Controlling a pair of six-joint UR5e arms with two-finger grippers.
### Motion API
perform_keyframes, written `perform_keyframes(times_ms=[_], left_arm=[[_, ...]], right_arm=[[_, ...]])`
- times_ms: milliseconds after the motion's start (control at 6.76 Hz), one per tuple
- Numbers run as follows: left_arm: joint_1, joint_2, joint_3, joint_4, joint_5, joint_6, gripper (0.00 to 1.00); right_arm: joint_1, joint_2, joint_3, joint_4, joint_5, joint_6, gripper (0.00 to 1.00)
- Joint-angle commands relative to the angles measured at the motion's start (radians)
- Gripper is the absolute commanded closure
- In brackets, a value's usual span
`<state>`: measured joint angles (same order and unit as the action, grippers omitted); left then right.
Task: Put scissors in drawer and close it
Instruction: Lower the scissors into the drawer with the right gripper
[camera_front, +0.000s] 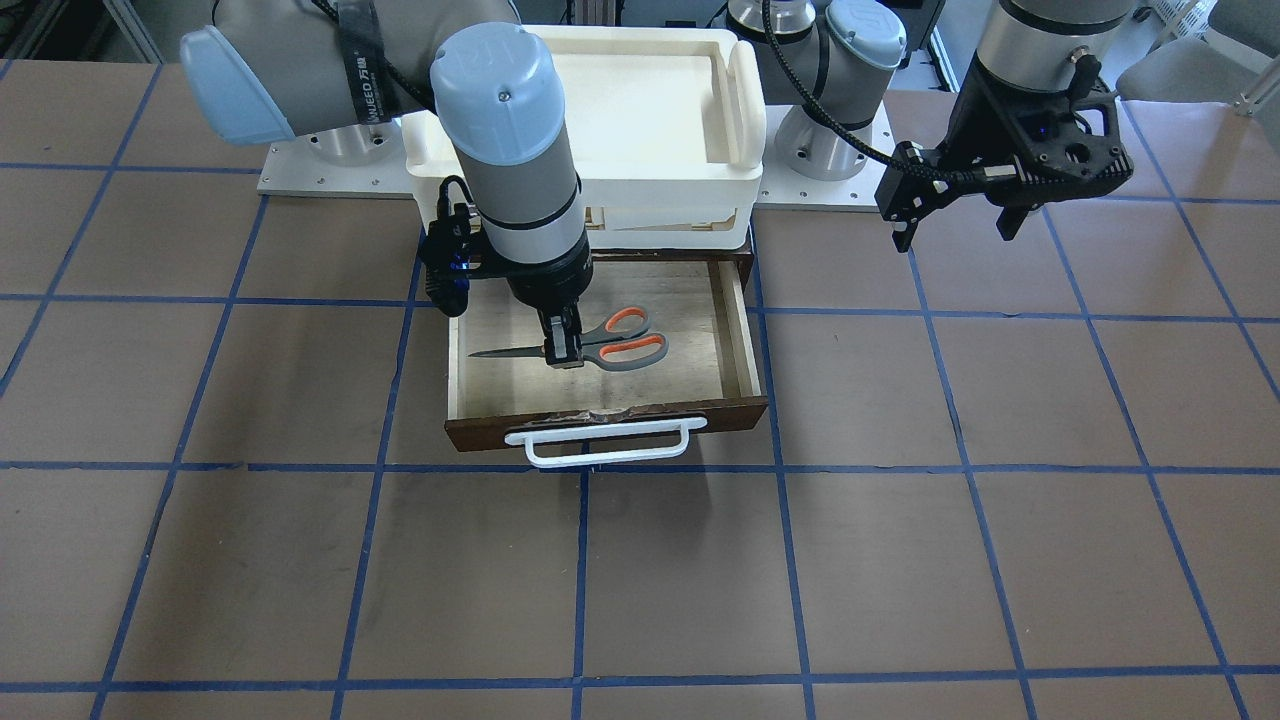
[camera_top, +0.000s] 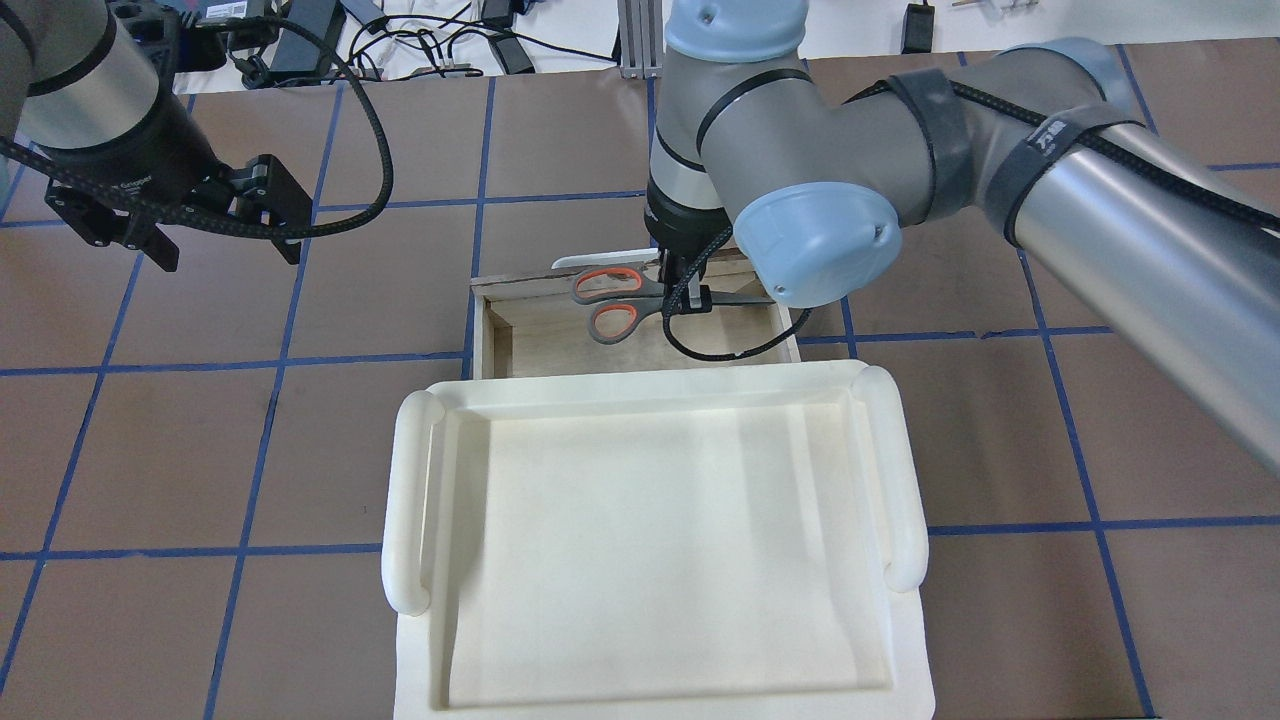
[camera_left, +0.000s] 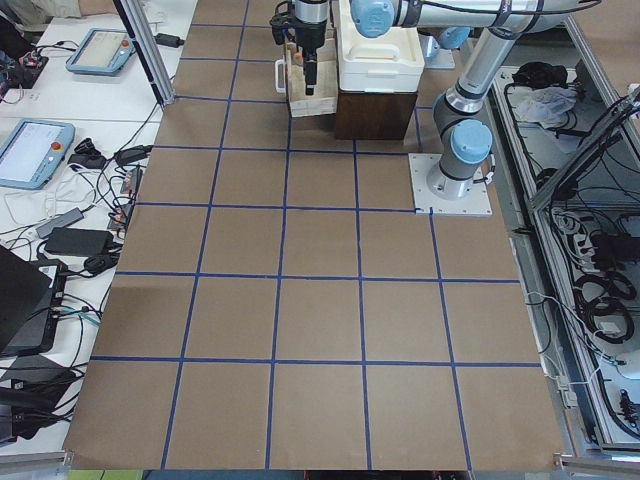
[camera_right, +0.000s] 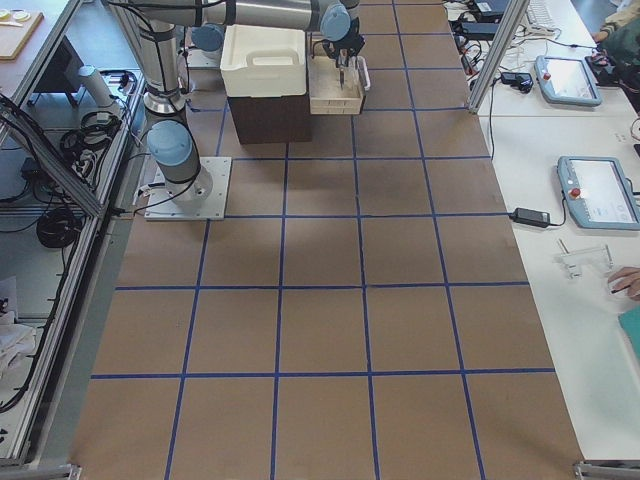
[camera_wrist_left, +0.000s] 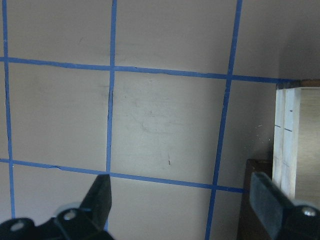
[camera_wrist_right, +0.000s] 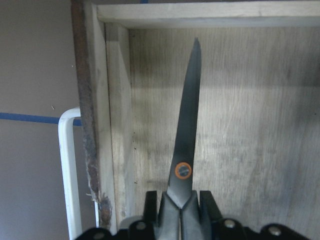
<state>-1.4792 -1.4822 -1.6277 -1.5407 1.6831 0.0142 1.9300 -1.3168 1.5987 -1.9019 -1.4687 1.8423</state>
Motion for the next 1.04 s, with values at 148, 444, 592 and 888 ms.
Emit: perform_keyframes(times_ms=[148,444,592,888], left_arm=[[-0.001,0.003,0.000,-0.022,0.003,0.001,0.00],[0.003,-0.004,0.003,-0.021,-0.037,0.001,0.00],[0.010,0.003,0.011,-0.021,-0.036,0.003,0.00],[0.011,0.008,0.011,-0.019,-0.046,0.025,0.00]], right_arm=[[0.007,0.025,0.009,-0.005,-0.002,0.040,1.00],[0.020,0.034,0.010,0.000,-0.005,0.063,1.00],[0.024,0.039,0.012,0.000,-0.002,0.061,1.00],[0.043,0.062,0.010,-0.003,-0.002,0.063,1.00]])
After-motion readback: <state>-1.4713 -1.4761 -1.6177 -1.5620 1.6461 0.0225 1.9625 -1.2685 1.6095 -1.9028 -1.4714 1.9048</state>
